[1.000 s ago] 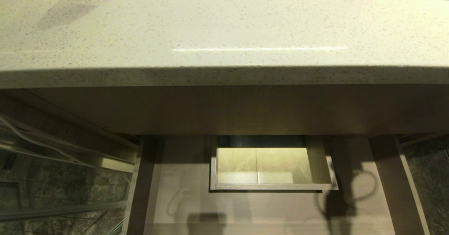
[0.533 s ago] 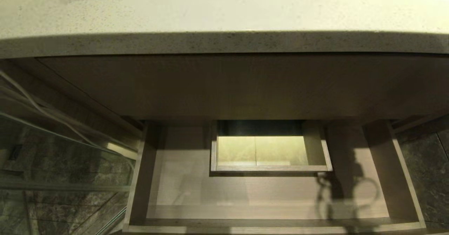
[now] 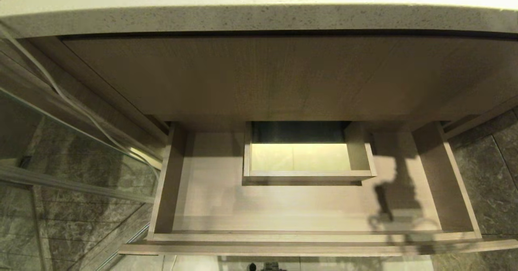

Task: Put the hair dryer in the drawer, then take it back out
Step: Put it into the drawer

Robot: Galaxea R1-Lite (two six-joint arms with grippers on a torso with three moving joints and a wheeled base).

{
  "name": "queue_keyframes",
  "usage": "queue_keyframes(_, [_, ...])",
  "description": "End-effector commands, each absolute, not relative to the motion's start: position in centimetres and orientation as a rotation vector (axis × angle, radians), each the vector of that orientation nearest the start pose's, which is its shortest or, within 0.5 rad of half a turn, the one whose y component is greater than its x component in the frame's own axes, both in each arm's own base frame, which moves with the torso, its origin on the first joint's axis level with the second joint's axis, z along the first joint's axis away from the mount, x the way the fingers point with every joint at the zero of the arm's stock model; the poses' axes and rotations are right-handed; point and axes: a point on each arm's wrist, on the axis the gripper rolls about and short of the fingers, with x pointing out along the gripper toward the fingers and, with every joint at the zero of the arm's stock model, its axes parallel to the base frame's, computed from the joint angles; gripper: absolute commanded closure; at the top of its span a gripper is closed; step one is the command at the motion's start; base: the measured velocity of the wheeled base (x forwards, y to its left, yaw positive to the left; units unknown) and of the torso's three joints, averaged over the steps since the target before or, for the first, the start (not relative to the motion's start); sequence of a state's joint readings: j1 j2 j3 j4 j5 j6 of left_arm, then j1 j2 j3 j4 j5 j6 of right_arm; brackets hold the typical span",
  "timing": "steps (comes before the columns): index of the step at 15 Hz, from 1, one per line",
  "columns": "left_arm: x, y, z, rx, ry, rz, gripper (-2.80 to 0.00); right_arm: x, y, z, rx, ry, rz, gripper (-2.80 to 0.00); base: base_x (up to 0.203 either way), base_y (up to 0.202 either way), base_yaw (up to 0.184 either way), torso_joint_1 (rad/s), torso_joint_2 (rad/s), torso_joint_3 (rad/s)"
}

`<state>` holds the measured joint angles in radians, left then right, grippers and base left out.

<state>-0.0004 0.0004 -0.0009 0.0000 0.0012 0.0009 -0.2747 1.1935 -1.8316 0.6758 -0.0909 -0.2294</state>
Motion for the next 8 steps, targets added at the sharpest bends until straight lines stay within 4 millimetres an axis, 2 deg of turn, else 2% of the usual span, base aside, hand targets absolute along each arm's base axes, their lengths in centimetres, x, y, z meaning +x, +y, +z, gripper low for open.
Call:
queue_keyframes(1, [-2.29,0.01,7.59,0.002,-0.002,0.000,0.00,7.67,-2.36,43.81,-0.226,0.077,-0.356,0.00,0.000,0.000,0.000,-0.131,0.02,-0.130])
queue_keyframes(4, [-2.28,0.00,7.55,0.002,0.000,0.002,0.00,7.54,-2.33,43.85,-0.226,0.072,-0.357,0.00,0.000,0.000,0.000,-0.286,0.01,-0.286])
queue_keyframes(8, [-2.29,0.01,7.59,0.001,-0.001,0.001,0.00,7.11,-2.21,43.75,-0.226,0.074,-0.357,0.00,0.000,0.000,0.000,-0.339,-0.02,-0.371])
